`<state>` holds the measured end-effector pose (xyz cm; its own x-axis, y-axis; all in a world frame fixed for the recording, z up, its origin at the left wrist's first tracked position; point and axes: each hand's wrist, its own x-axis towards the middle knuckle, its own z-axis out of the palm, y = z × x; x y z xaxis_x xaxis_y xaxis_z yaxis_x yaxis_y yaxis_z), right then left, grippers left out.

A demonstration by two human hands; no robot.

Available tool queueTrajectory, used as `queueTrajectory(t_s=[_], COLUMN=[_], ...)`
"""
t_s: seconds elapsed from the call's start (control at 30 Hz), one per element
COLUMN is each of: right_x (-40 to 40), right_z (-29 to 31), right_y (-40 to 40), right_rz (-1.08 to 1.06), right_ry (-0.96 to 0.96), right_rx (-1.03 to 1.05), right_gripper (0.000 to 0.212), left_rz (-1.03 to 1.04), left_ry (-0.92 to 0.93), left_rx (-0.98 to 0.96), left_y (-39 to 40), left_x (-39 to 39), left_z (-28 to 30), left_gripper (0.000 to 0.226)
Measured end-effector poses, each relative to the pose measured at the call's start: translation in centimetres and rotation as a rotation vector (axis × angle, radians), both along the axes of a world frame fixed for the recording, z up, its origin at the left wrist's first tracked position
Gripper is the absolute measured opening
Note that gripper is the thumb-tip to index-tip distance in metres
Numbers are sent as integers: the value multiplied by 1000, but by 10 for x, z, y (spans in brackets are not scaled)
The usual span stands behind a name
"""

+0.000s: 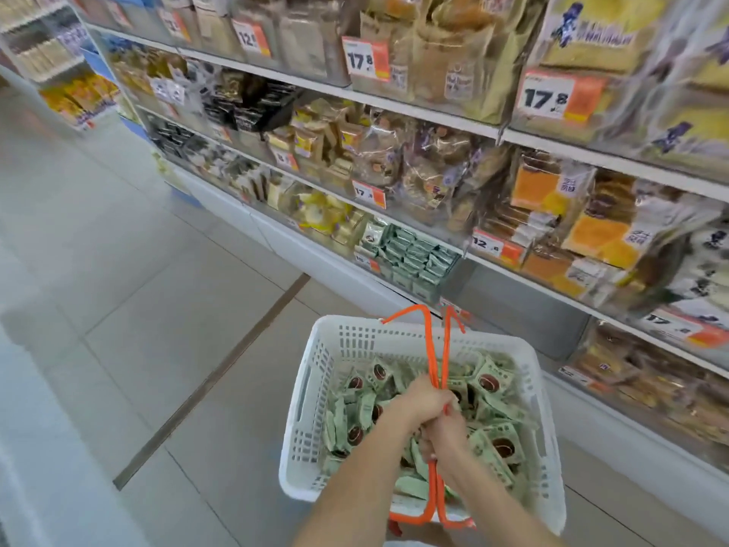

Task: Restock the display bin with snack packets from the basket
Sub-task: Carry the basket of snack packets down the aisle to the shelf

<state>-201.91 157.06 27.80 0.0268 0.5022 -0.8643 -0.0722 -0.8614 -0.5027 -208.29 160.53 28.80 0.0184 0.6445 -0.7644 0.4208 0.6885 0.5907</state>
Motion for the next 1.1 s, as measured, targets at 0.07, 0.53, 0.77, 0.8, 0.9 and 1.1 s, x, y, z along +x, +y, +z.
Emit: queueTrajectory(t_s=[0.07,0.53,0.77,0.8,0.9,1.1], right_x=[10,65,72,71,63,41], right_z=[1,-4,-31,-37,-53,-96], right_y=[11,24,26,27,33,59], right_rz=[-52,-246,-502,-511,-545,-670], right_ry=[-6,-104,-60,-72,-121,-268], right_rx=[-10,-40,-63,-62,-61,-97], right_gripper=[38,46,35,33,31,17], left_rz=[-46,-391,-508,-514,-531,-551], left_ry=[-3,28,17,6,-38,-123], left_rx=[-18,-123,-109,-120,-134,-210], left_y=[14,41,52,54,59,89], left_x=[13,89,100,99,91,69], left_z=[-1,-12,-25,-28,-34,-77], left_gripper=[27,26,9,13,22,11])
